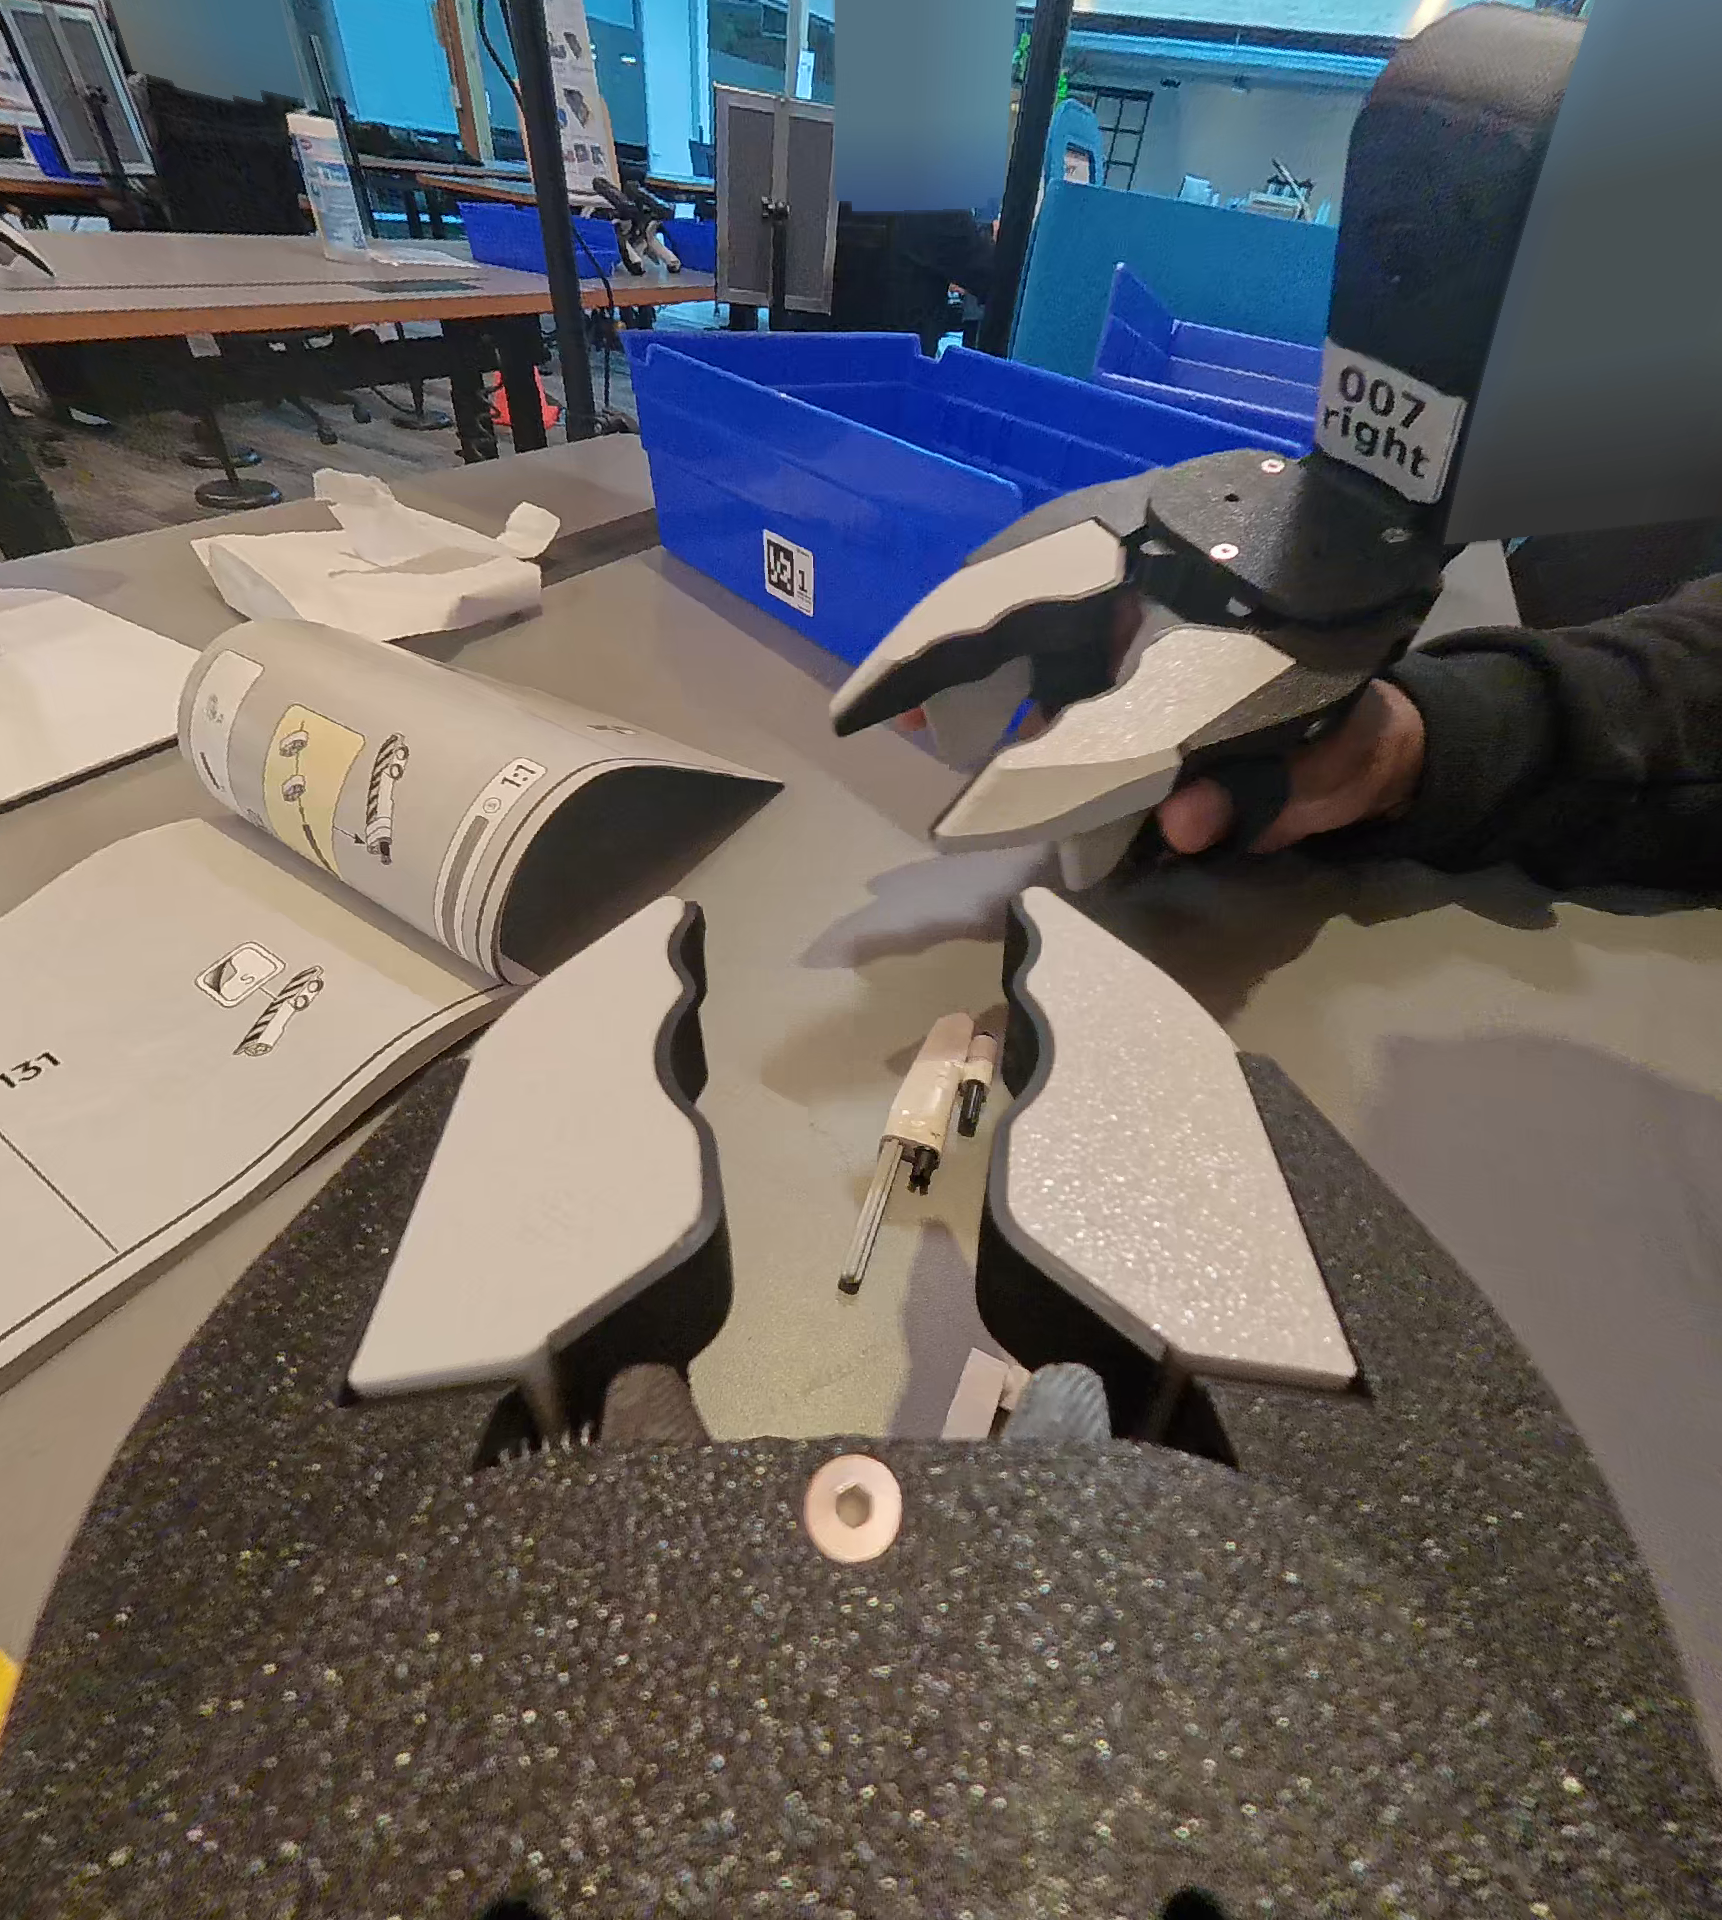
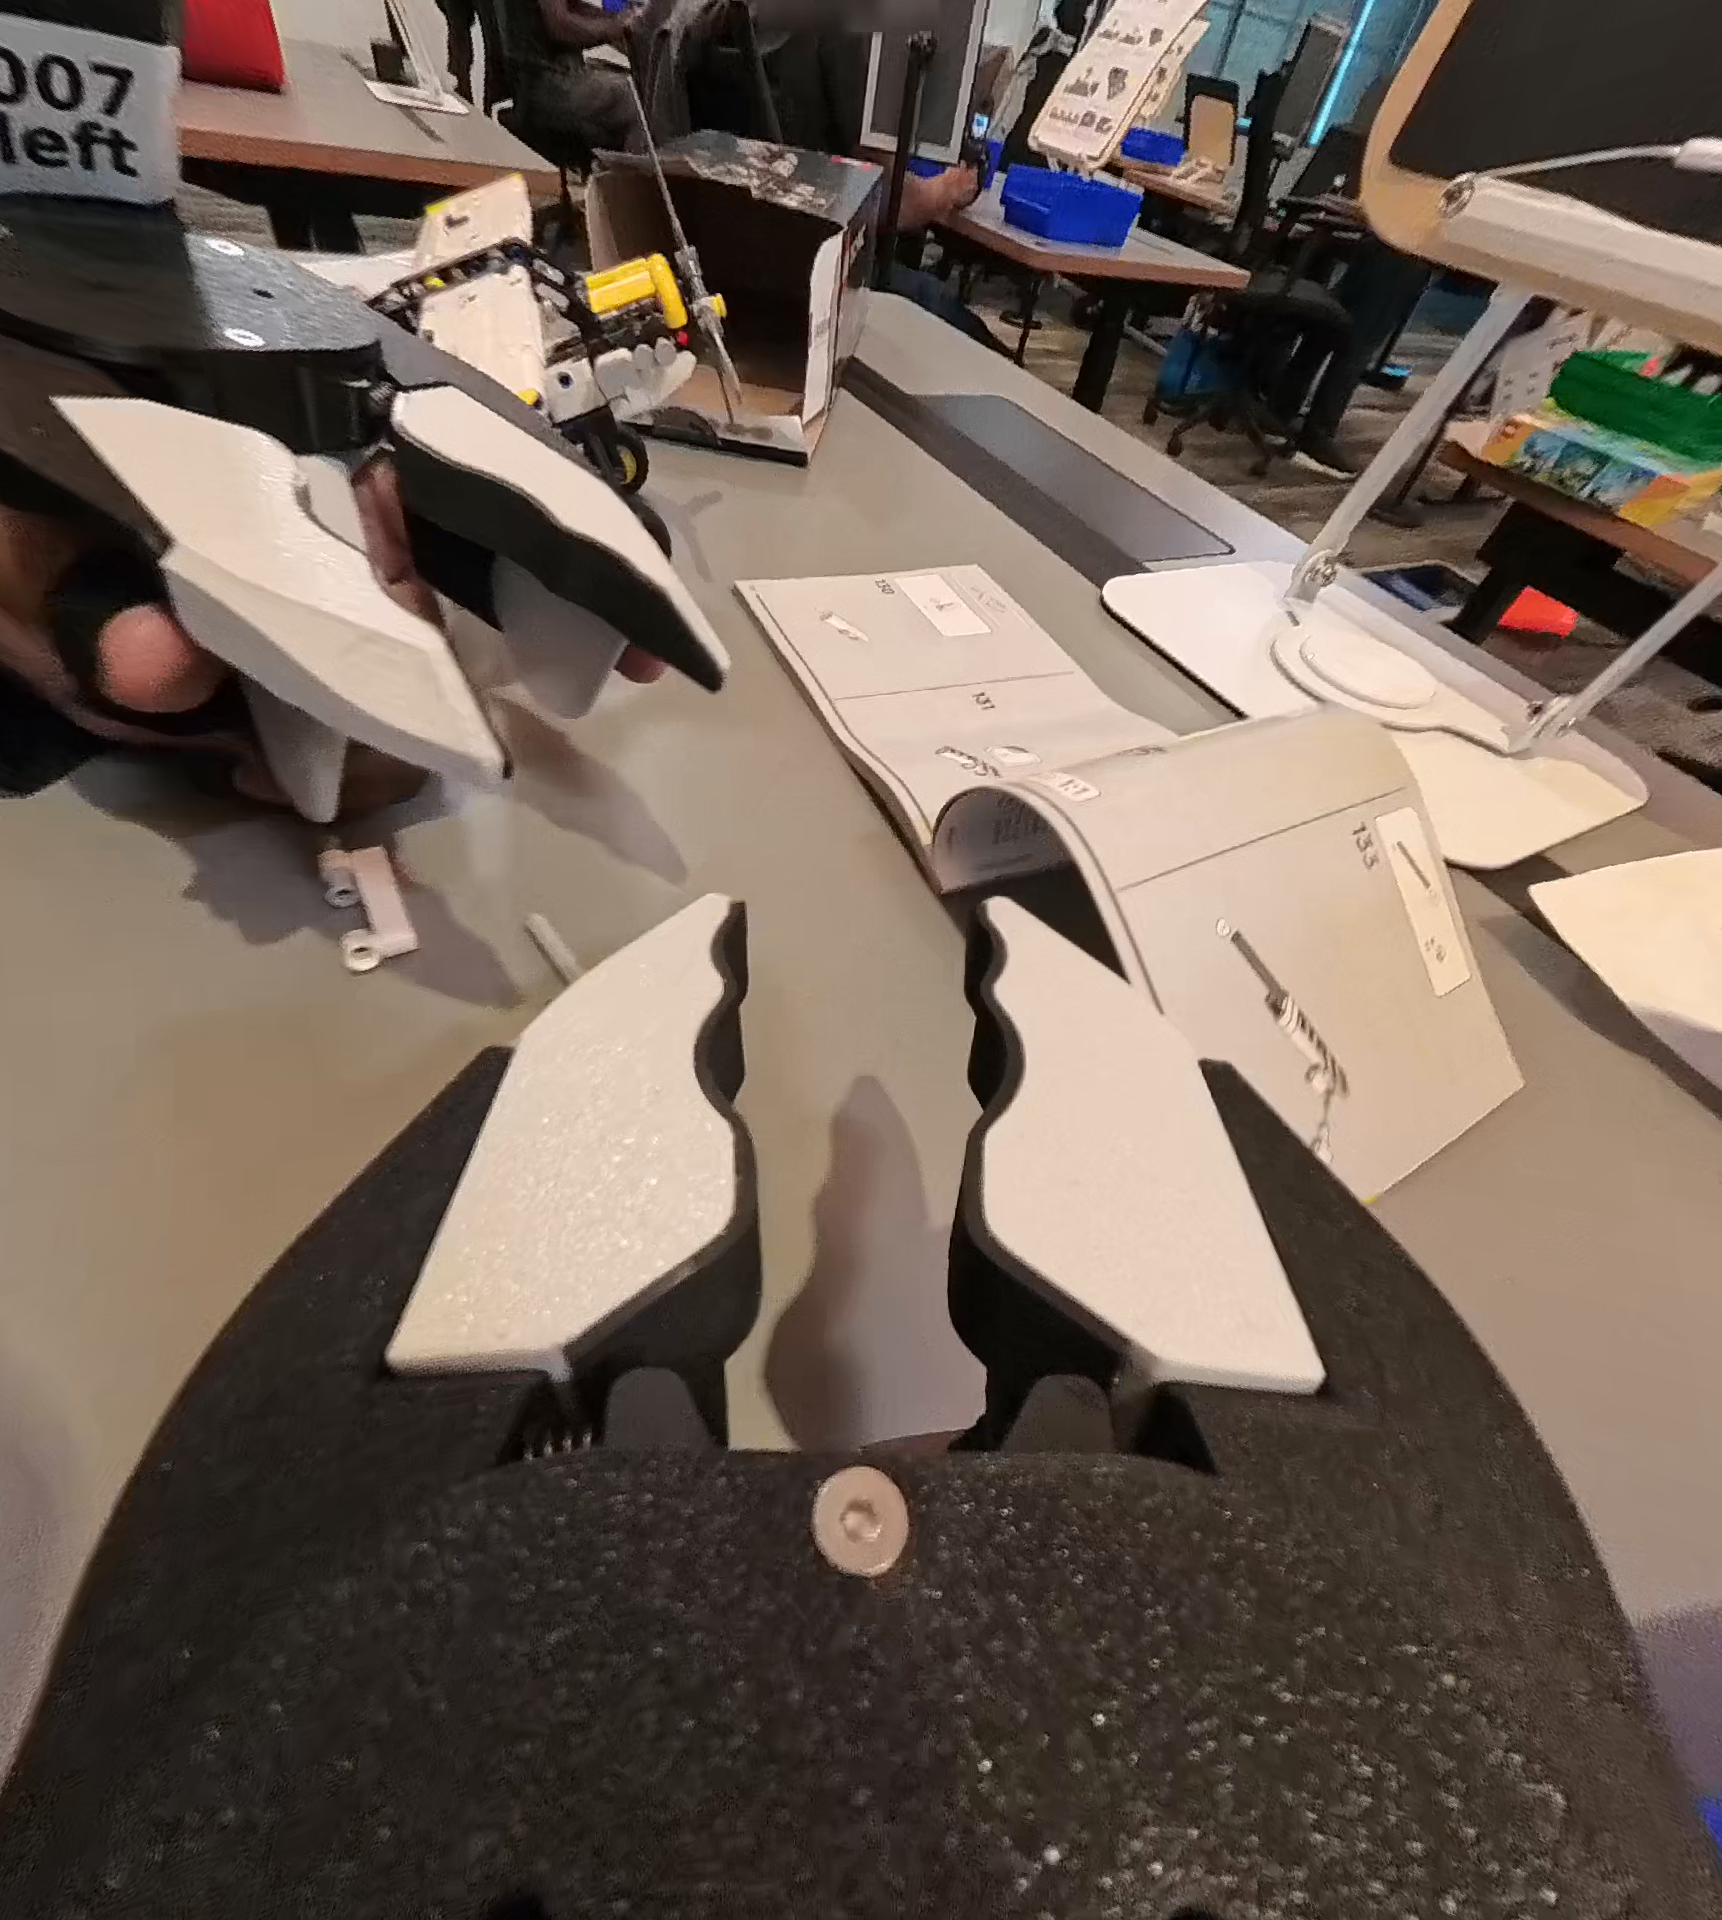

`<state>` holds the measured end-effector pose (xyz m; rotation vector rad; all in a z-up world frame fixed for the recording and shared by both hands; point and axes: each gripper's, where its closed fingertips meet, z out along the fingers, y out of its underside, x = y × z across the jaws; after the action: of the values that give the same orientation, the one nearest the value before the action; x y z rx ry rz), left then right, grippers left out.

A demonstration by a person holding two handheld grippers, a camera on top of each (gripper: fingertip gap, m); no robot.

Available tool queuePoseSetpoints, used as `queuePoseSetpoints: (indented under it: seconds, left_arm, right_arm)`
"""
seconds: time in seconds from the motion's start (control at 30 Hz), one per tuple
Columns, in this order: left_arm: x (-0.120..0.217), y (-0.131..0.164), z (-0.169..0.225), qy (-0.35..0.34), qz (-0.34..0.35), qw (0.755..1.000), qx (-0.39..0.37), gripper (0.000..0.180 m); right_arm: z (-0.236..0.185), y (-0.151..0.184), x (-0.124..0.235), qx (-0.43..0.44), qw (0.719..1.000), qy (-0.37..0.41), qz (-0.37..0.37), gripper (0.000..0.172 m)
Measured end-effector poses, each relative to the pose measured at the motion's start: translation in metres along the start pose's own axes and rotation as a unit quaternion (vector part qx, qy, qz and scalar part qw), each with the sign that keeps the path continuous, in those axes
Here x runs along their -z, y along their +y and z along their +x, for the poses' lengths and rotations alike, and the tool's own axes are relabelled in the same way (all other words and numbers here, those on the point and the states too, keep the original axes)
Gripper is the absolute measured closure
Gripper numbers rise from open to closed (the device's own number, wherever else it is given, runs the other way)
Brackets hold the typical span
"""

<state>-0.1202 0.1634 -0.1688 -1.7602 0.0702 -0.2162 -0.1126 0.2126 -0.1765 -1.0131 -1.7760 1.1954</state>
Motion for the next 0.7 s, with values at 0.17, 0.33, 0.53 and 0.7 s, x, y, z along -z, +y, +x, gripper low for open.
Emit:
queuePoseSetpoints:
  seconds: [0.17, 0.33, 0.53, 0.7]
  left_arm:
    - [0.000, 0.000, 0.001, -0.005, -0.001, 1.000, -0.012, 0.125]
    - [0.001, -0.001, 0.006, -0.005, 0.003, 0.999, -0.035, 0.125]
    - [-0.002, 0.003, 0.012, -0.006, -0.009, 0.997, -0.070, 0.125]
    - [0.000, 0.003, 0.013, -0.011, -0.006, 0.997, -0.080, 0.126]
  right_arm:
    - [0.013, -0.014, 0.047, 0.044, 0.997, 0.060, -0.019, 0.130]
    - [0.062, 0.025, 0.136, 0.058, 0.963, 0.191, -0.181, 0.124]
    - [0.084, 0.102, 0.189, 0.028, 0.905, 0.185, -0.382, 0.103]
    - [0.076, 0.124, 0.192, 0.033, 0.885, 0.142, -0.443, 0.100]
